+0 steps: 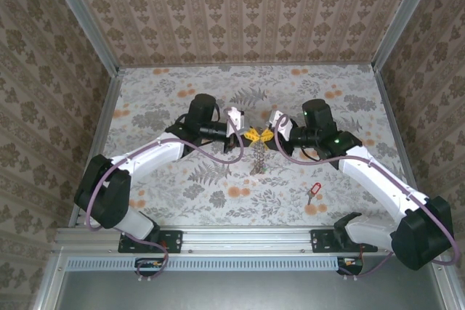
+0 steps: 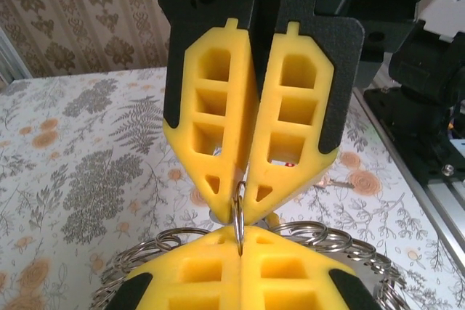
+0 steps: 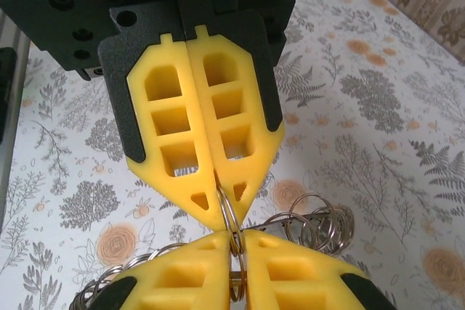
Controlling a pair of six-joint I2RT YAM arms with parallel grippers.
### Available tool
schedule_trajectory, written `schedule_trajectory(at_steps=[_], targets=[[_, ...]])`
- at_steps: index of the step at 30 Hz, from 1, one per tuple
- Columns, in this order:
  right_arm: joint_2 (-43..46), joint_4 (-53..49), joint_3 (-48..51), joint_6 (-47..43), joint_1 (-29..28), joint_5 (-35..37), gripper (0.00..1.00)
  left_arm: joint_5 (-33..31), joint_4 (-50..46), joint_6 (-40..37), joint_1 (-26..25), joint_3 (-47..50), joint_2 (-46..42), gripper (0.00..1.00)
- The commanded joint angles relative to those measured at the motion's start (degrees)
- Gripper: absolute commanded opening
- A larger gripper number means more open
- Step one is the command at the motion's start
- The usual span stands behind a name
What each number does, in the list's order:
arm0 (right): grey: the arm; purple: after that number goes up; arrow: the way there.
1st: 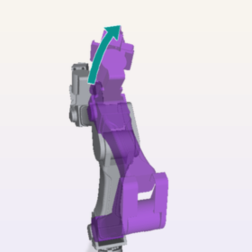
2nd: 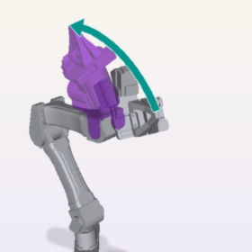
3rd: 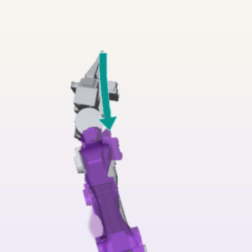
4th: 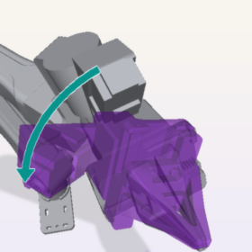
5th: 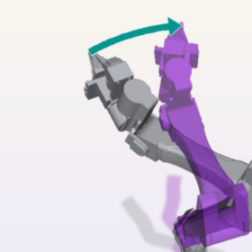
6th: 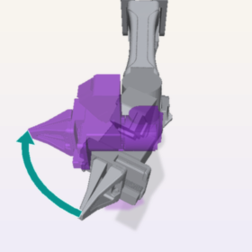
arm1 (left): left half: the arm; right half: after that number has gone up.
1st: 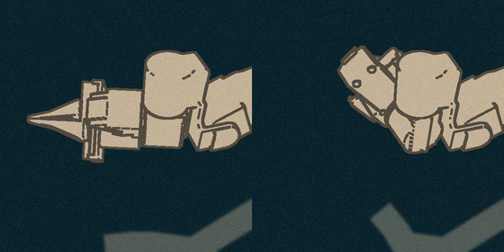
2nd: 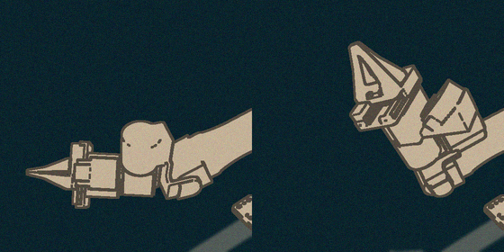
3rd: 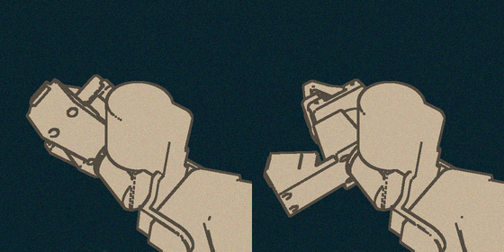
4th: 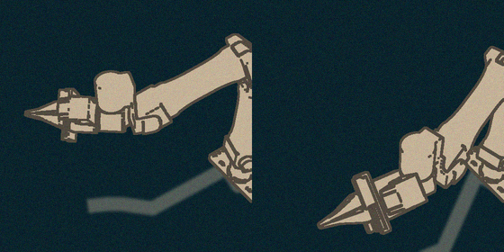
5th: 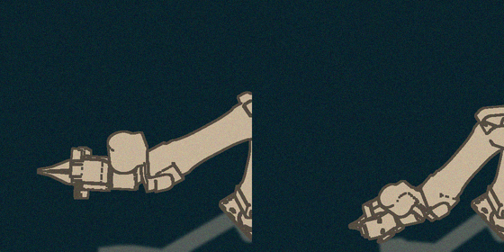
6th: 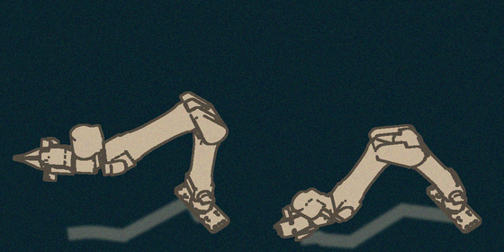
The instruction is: Put the keys on the keyring
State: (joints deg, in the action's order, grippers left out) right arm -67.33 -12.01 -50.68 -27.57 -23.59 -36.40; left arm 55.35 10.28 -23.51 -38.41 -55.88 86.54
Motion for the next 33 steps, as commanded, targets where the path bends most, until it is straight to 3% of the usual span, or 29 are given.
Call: schedule_trajectory(at_steps=[1,8,10,13,20,29,33], targets=[[1.0,5.0,1.0,2.1,0.9,-2.9,0.14,7.4,7.1,4.1,0.2,0.8,-1.6,0.0],[1.1,5.3,0.6,2.5,1.1,-3.3,0.0,8.2,11.0,6.8,0.8,1.8,-1.9,0.0],[1.4,5.2,0.4,2.6,1.1,-2.9,0.0,6.8,8.3,5.0,0.8,1.4,-2.2,0.02],[1.3,3.1,-0.9,2.1,1.0,-1.8,0.0,3.5,0.9,0.0,0.7,0.0,-2.9,0.18],[-0.1,-3.6,-3.9,-1.7,-0.8,1.8,0.0,-3.2,-9.7,-6.9,-0.5,-3.1,-4.0,0.24],[-0.9,-5.8,-5.3,-2.6,-2.0,3.2,0.0,-7.9,-14.8,-10.7,-2.9,-6.0,-2.8,0.24],[-1.4,-7.6,-6.0,-3.5,-2.5,4.1,0.0,-9.2,-15.8,-11.9,-3.4,-6.7,-2.8,0.18]])
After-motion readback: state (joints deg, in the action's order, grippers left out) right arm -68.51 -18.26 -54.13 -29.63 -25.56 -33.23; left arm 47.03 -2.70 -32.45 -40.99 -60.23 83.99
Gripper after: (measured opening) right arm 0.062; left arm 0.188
